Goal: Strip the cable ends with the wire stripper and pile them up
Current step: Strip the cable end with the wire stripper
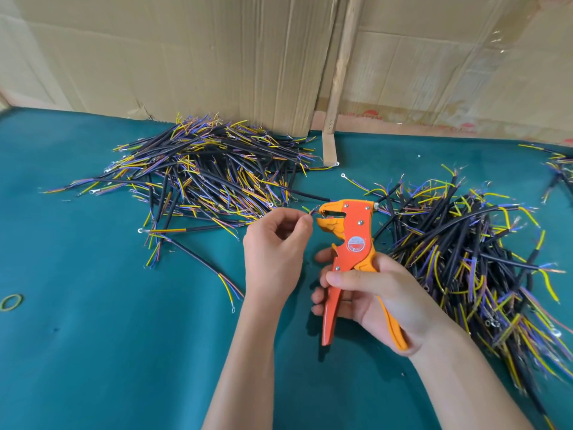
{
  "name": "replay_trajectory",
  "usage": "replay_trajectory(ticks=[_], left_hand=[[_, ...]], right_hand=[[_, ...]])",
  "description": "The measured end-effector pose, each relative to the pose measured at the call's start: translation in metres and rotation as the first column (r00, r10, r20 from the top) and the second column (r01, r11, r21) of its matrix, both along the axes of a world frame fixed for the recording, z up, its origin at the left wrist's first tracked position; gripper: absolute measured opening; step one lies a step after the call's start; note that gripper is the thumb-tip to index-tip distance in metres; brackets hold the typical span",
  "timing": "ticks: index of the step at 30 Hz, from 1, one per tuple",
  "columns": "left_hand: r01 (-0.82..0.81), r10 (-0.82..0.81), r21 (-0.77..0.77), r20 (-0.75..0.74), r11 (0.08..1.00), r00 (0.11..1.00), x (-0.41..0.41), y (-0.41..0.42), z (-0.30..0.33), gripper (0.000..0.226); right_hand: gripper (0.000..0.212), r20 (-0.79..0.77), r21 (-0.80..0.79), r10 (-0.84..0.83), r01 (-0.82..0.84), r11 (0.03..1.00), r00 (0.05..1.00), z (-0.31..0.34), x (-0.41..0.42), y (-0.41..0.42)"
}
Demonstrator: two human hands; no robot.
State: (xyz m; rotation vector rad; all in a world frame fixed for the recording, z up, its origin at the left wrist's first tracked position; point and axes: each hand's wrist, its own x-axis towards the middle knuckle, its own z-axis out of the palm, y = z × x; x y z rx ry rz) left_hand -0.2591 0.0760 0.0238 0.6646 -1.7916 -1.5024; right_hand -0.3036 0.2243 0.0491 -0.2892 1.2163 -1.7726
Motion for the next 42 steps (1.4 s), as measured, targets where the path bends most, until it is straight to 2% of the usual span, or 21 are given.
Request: replay_trajectory(ticks=[6, 11, 17, 21, 24, 30, 42], left_hand=[[0.015, -0.015, -0.021, -0.006, 1.0, 1.0, 0.001, 0.0, 0.001, 0.014], [0.037, -0.037, -0.046, -0.006, 0.998, 0.999, 0.001, 0.002, 0.003, 0.014], [0.062, -0.063, -0.035, -0.029, 0.997, 0.998, -0.002, 0.005, 0.005, 0.012], [0.021, -0.021, -0.013, -0.005, 1.0, 1.0, 0.0, 0.003, 0.002, 0.014], [-0.018, 0.019, 0.073, -0.022, 0.997, 1.0, 0.001, -0.003, 0.001, 0.016], [-0.015, 0.016, 0.051, -0.021, 0.999, 1.0, 0.0, 0.0, 0.003, 0.015], [0.025, -0.025, -0.021, -0.012, 0.999, 1.0, 0.0, 0.0, 0.001, 0.015]], right_hand=[[0.027, -0.016, 0.004, -0.001, 0.001, 1.0, 1.0, 0.001, 0.001, -0.001], [0.03, -0.015, -0.022, -0.056, 0.055, 0.998, 0.998, 0.001, 0.0, -0.002], [0.022, 0.011, -0.055, -0.055, 0.056, 0.997, 0.998, -0.002, -0.001, -0.001], [0.031, 0.019, -0.074, -0.14, 0.141, 0.987, 0.99, -0.002, -0.011, 0.004], [0.038, 0.018, -0.085, -0.226, 0.226, 0.97, 0.974, 0.0, -0.024, 0.017], [0.04, -0.02, 0.054, 0.0, 0.001, 0.999, 1.0, -0.005, -0.011, 0.009], [0.036, -0.02, 0.008, 0.027, -0.027, 1.0, 0.999, 0.0, -0.003, 0.003]])
